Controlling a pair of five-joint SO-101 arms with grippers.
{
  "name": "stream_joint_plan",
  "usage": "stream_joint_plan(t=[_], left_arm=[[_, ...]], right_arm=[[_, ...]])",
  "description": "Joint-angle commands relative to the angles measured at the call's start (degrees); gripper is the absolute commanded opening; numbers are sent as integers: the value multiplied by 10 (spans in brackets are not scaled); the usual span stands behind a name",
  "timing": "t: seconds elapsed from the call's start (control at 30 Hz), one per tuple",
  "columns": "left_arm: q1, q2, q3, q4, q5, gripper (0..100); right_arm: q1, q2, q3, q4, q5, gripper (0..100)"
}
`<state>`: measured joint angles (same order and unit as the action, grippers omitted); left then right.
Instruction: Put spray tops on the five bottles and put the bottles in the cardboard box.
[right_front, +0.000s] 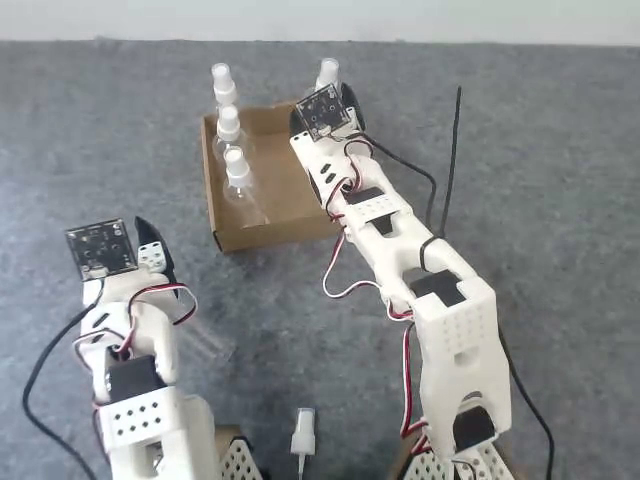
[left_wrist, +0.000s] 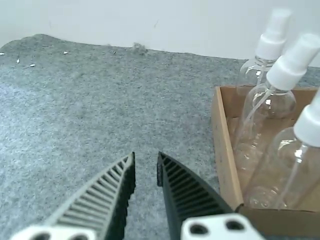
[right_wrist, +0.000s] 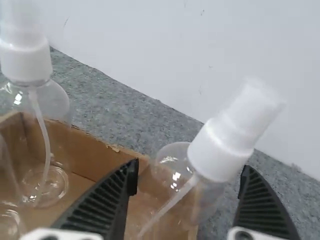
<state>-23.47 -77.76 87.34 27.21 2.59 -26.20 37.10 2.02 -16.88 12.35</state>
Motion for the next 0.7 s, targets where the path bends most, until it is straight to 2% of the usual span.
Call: stream_joint_plan(t=[0.0,0.2,0.67], left_arm=[[-2,-3,-1,-20,-7,70],[-2,-3,-1,-20,-7,70],[-3,-3,-1,-20,-7,70]], right_arm=[[-2,-35,-37,6,-7,266],[-3,-63,-39,44,-9,265],[-26,-69,-39,47,-5,264]])
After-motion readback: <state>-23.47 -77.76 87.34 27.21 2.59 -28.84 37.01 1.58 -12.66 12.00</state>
